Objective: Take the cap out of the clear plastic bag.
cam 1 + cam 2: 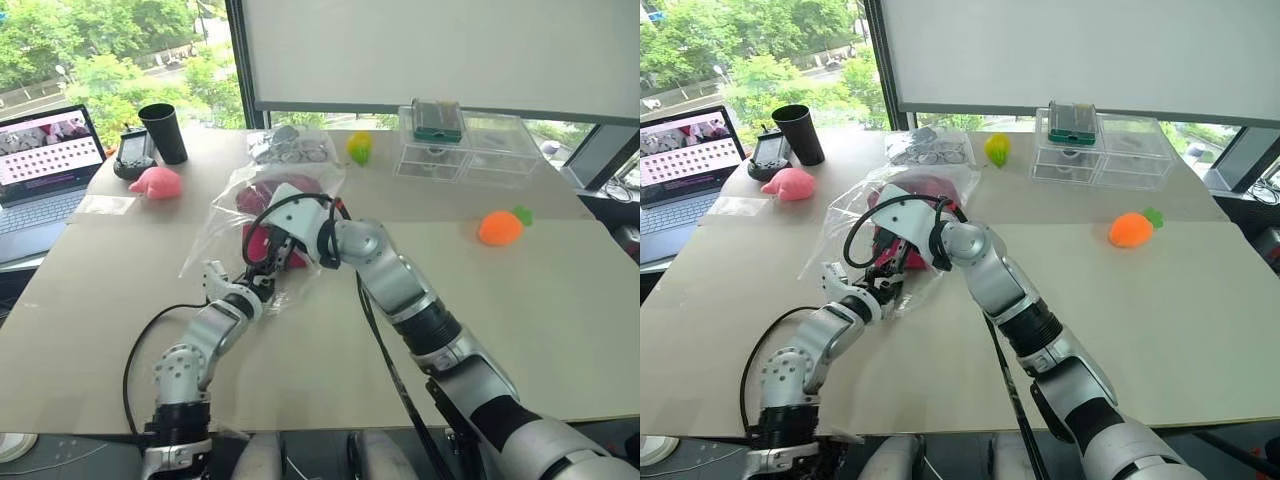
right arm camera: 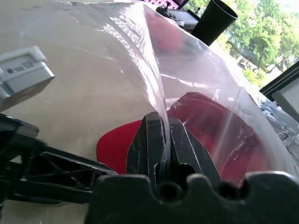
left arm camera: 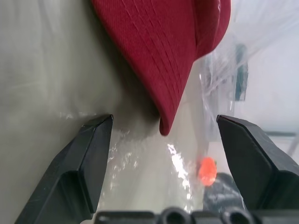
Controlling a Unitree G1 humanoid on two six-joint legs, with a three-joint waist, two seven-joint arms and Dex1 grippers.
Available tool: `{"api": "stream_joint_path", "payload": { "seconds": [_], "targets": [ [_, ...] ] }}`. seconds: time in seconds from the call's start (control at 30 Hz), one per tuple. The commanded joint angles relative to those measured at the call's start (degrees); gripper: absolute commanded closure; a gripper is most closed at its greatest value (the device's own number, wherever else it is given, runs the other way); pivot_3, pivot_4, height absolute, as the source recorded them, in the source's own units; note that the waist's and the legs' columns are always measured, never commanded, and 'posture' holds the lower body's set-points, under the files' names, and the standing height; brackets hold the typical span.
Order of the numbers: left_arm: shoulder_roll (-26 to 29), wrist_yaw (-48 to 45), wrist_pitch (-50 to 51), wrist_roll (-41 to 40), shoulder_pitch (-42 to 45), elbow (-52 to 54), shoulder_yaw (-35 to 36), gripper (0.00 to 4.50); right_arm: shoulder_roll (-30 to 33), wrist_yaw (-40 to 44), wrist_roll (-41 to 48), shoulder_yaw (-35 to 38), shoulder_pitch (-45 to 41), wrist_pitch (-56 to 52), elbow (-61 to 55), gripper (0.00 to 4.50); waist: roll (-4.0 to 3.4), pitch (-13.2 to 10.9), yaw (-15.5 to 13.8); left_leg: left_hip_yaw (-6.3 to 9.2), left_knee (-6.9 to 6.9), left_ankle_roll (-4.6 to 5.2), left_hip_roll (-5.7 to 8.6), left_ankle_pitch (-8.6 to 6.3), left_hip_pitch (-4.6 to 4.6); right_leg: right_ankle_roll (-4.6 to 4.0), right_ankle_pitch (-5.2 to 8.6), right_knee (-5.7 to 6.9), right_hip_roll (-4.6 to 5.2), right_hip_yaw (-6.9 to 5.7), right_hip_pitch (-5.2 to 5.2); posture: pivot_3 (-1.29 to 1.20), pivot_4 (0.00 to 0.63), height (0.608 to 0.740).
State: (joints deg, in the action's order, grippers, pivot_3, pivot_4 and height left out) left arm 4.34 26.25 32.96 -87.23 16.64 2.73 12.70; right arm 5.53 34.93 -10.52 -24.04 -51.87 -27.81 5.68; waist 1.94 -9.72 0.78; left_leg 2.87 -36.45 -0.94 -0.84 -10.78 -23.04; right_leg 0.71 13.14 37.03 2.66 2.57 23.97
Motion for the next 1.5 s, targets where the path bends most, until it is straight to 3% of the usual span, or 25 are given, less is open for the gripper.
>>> {"api": "stream_joint_path", "payload": {
  "seconds": [0.03, 0.3, 0.47, 0.6, 0.7, 1.03, 1.17, 1.4, 1.5],
  "targets": [
    [-3.4, -0.8, -3.2, 4.2, 3.0, -7.7, 1.8, 0.68, 0.1, -0.2, -0.2, 0.2, 0.3, -1.0, -3.5, 4.47, 0.02, 0.0, -0.3, 0.01, 0.00, -0.01, 0.00, 0.00, 0.01, 0.00, 0.00, -0.01, 0.00, -0.02, -0.02, 0.00, 0.150, 0.740],
    [-8.0, -3.4, -4.5, 10.3, 9.8, -17.3, 4.6, 0.68, 0.1, -0.5, -0.3, -0.3, 1.1, -2.4, -4.9, 4.47, 0.02, 0.0, -0.2, 0.03, -0.05, -0.02, 0.01, 0.01, -0.03, 0.41, 0.23, -0.08, -0.02, -0.04, -0.06, 0.00, 0.150, 0.740],
    [-9.0, -3.9, -2.5, 11.9, 9.4, -16.3, 5.4, 2.14, 0.3, -0.6, -0.4, -0.3, 1.3, -2.8, -5.3, 4.50, 0.02, 0.0, -0.1, 0.04, -0.04, -0.02, 0.01, 0.01, -0.04, 0.43, 0.23, -0.08, -0.01, -0.04, -0.05, 0.00, 0.150, 0.740],
    [-9.6, -4.1, -2.0, 12.7, 9.4, -16.3, 6.7, 3.78, 0.4, -0.6, -0.5, -0.4, 1.5, -3.0, -5.4, 4.50, 0.02, 0.0, -0.1, 0.05, -0.04, -0.02, 0.01, 0.01, -0.10, 0.43, 0.23, -0.09, -0.01, -0.04, 0.00, 0.00, 0.150, 0.740],
    [-10.4, -4.4, -1.9, 12.6, 9.7, -16.5, 7.9, 4.42, 0.5, -0.6, -0.6, -0.4, 1.5, -3.0, -5.4, 4.50, 0.02, 0.0, -0.1, 0.05, -0.05, -0.02, 0.01, 0.01, -0.03, 0.44, 0.23, -0.08, -0.01, -0.04, -0.06, 0.00, 0.150, 0.740],
    [-8.7, -7.8, 5.8, 10.1, 8.2, -11.8, 7.7, 4.48, 0.9, -0.5, -1.2, -1.2, 1.7, -2.6, -4.9, 4.50, 0.02, 0.0, 0.0, 0.07, 0.02, -0.02, -0.01, 0.01, 0.12, 0.47, 0.25, -0.24, -0.03, -0.08, -0.27, 0.00, 0.150, 0.740],
    [-1.4, -6.9, 16.7, -2.1, 1.6, -2.0, 8.7, 4.48, 2.0, -0.7, -1.8, -1.8, 2.5, -1.9, -4.6, 4.50, 0.02, 0.0, 0.5, 0.07, 0.12, -0.02, -0.03, 0.01, -0.06, 0.47, 0.25, -0.24, -0.02, -0.04, 0.00, 0.00, 0.150, 0.740],
    [7.3, 1.1, 16.1, -19.2, -7.6, 7.5, 11.8, 4.48, 2.7, -0.5, -1.8, -1.7, 3.2, -1.8, -5.0, 4.50, 0.02, 0.0, 0.6, 0.12, 0.15, -0.03, -0.09, 0.01, -0.21, 0.12, 0.04, -0.18, -0.03, -0.04, 0.23, 0.00, 0.150, 0.740],
    [7.4, 2.2, 14.0, -25.2, -10.5, 12.3, 12.5, 4.48, 2.7, -0.6, -1.8, -1.8, 3.4, -1.6, -4.9, 4.50, 0.02, 0.0, 0.5, 0.11, 0.16, -0.03, -0.10, 0.01, -0.20, 0.14, 0.06, -0.23, -0.02, -0.05, 0.22, 0.00, 0.150, 0.740]
  ]
}}
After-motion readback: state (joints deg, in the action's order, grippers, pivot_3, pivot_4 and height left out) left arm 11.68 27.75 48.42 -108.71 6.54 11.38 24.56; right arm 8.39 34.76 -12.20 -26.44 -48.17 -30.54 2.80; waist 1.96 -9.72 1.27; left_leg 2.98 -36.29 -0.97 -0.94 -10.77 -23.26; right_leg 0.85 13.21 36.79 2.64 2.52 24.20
